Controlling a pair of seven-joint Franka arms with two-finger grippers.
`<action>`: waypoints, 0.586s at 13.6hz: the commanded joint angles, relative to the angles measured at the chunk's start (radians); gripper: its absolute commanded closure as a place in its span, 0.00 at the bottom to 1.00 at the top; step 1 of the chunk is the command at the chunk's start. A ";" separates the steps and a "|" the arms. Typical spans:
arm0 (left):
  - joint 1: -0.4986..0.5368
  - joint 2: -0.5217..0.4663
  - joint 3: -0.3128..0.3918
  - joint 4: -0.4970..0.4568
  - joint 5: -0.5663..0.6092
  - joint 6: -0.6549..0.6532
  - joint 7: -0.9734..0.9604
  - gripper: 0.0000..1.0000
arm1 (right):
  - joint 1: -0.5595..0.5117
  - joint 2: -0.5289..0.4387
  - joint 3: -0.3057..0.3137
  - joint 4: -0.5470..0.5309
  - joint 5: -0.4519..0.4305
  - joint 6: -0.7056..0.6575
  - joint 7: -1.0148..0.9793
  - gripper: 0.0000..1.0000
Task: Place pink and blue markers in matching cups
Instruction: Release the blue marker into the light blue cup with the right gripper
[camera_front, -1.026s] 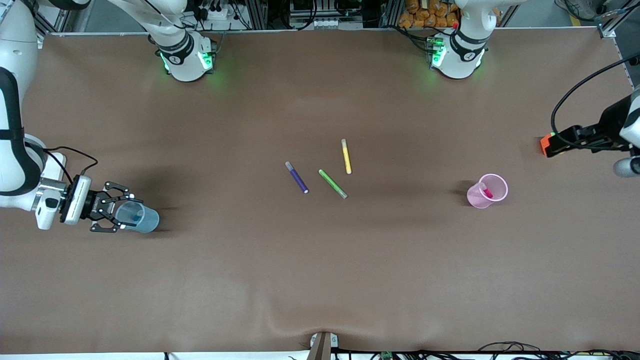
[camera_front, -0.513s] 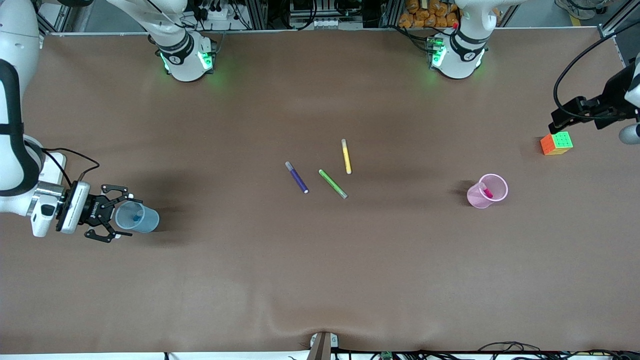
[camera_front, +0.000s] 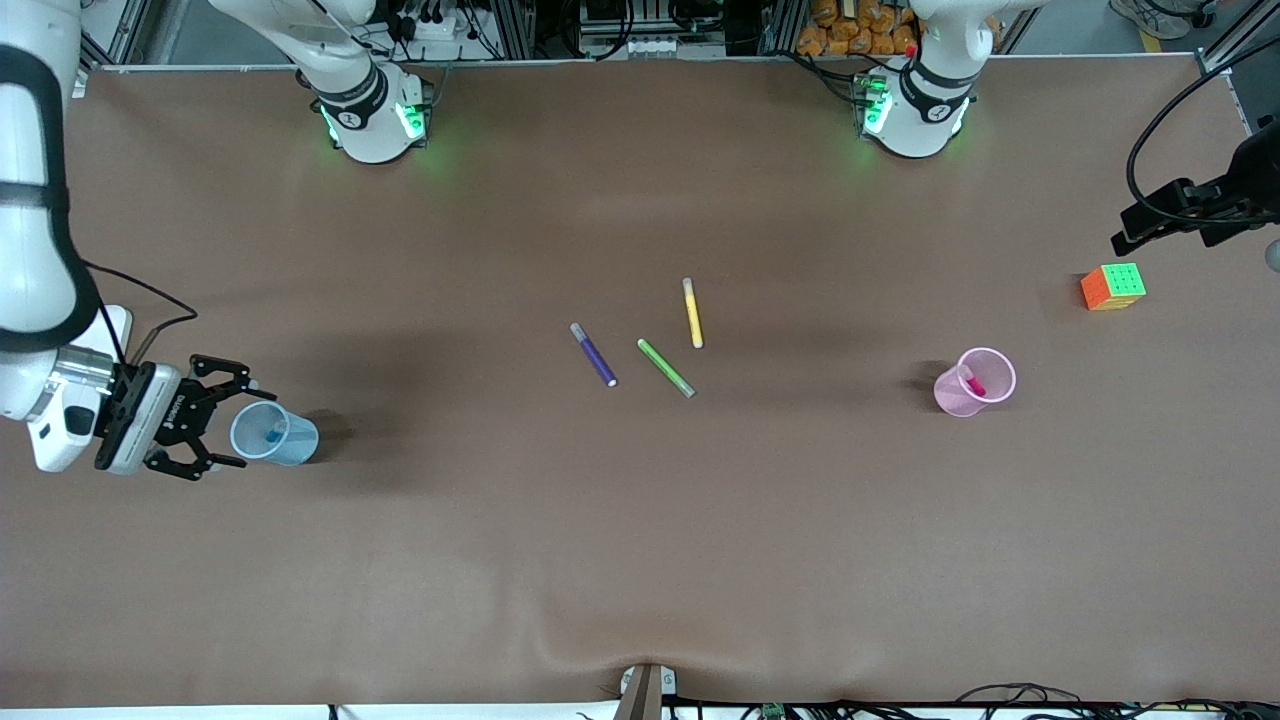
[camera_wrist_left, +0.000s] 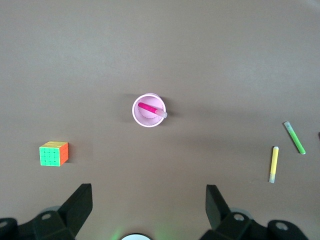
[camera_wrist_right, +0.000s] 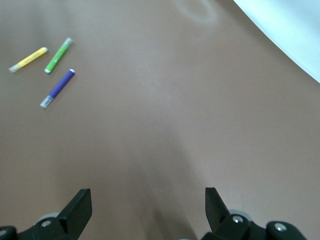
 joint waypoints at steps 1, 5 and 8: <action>-0.074 -0.050 0.073 -0.038 -0.017 -0.015 0.010 0.00 | 0.028 -0.078 -0.001 -0.020 -0.092 0.012 0.184 0.00; -0.145 -0.068 0.133 -0.060 -0.015 -0.018 -0.002 0.00 | 0.031 -0.145 -0.004 -0.029 -0.179 -0.035 0.422 0.00; -0.142 -0.065 0.127 -0.054 -0.012 -0.046 0.006 0.00 | 0.057 -0.211 -0.015 -0.034 -0.305 -0.045 0.643 0.00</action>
